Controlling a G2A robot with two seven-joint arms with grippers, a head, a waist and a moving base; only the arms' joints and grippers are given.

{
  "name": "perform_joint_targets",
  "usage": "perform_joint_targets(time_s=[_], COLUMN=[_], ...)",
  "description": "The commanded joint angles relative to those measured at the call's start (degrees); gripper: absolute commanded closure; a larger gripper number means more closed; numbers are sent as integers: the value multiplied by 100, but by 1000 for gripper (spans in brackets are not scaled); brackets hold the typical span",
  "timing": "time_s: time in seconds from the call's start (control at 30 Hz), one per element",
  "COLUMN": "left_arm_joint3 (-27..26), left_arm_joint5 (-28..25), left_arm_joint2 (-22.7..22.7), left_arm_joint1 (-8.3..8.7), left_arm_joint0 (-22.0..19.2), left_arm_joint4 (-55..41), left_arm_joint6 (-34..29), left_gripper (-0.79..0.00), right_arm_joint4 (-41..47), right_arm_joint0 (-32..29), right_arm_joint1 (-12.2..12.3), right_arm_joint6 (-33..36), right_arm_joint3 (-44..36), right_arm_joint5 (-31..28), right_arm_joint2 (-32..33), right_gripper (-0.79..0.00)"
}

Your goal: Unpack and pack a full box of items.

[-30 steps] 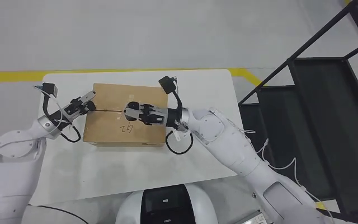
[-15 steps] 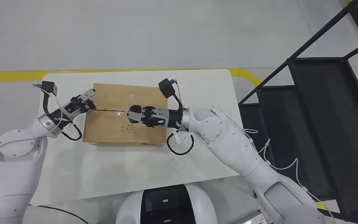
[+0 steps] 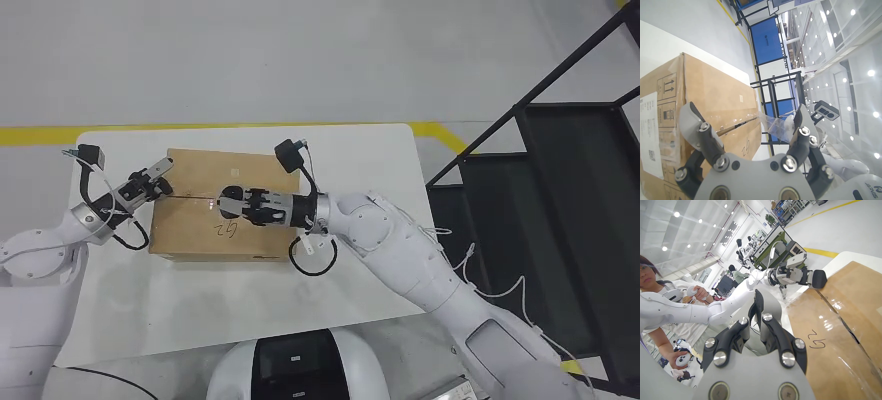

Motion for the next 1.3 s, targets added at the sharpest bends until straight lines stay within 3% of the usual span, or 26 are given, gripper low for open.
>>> perform_joint_targets(time_s=[0.0, 0.43, 1.27], left_arm_joint3=[-11, -120, -307], left_arm_joint5=[10, 59, 126], left_arm_joint2=[5, -106, -169], left_arm_joint1=[-3, 6, 0], left_arm_joint0=[-2, 91, 251], left_arm_joint4=[13, 129, 237], left_arm_joint6=[11, 50, 53], left_gripper=[-785, -785, -785], right_arm_joint4=[21, 89, -44], right_arm_joint0=[143, 696, 1216], right_arm_joint1=[-71, -482, -1122], right_arm_joint6=[-48, -430, -1009], right_arm_joint3=[259, 1470, 2736], right_arm_joint5=[-6, -120, -292], right_arm_joint2=[-151, -714, -1118], right_gripper=[0, 0, 0])
